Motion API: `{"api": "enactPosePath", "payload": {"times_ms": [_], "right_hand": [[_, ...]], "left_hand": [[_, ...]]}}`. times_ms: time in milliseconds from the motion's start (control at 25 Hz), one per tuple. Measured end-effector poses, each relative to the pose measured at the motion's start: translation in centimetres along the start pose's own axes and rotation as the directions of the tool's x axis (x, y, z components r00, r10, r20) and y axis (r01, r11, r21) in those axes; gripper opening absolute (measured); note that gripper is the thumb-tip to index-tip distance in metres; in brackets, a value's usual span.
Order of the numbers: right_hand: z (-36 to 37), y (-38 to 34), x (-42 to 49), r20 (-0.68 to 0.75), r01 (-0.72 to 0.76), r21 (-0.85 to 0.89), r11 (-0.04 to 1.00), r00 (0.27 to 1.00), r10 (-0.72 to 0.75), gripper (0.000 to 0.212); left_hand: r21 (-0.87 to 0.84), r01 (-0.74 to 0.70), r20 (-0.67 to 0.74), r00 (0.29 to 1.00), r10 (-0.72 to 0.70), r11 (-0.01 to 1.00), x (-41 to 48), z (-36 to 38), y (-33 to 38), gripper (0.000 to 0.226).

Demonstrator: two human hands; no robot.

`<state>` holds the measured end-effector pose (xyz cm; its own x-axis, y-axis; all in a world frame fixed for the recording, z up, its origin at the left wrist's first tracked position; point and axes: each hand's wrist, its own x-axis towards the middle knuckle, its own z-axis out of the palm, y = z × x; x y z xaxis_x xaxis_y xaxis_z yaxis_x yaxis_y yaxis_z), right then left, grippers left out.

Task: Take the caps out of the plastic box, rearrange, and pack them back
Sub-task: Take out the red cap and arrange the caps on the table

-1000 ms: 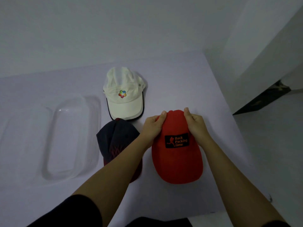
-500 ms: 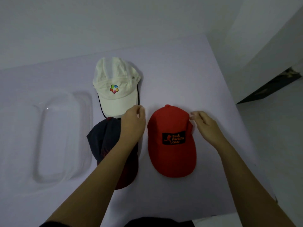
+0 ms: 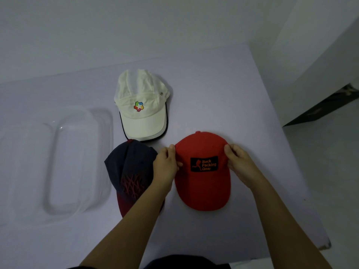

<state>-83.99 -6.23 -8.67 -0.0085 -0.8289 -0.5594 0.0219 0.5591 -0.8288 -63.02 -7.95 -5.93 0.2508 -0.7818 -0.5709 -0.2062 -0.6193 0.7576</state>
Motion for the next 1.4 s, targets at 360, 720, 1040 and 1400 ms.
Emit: {"api": "enactPosePath", "payload": {"times_ms": [360,720,1040,1400], "right_hand": [[-1.0,-1.1,-0.1,0.03,-0.048,0.271,0.961,0.999,0.041,0.013],[-1.4,-3.1,-2.1,-0.143,0.102,-0.388,0.916,0.975,-0.169,0.026],[13.5,-1.0,-10.1,0.132,0.484,-0.472,0.737,0.865,-0.484,0.038],[19.2,4.4,-9.8,0.255,0.317,-0.679,0.663,0.948,-0.192,0.099]], "left_hand": [[0.028,-0.028,-0.046,0.998,0.029,0.999,-0.1,0.5,0.1,0.032],[0.25,-0.27,0.039,0.962,0.269,0.93,-2.1,-1.9,2.4,0.027],[0.519,-0.234,-0.184,0.909,0.375,0.822,-2.4,-15.2,2.6,0.04],[0.565,-0.343,0.179,0.939,0.294,0.75,-1.7,-15.6,-1.7,0.067]]}}
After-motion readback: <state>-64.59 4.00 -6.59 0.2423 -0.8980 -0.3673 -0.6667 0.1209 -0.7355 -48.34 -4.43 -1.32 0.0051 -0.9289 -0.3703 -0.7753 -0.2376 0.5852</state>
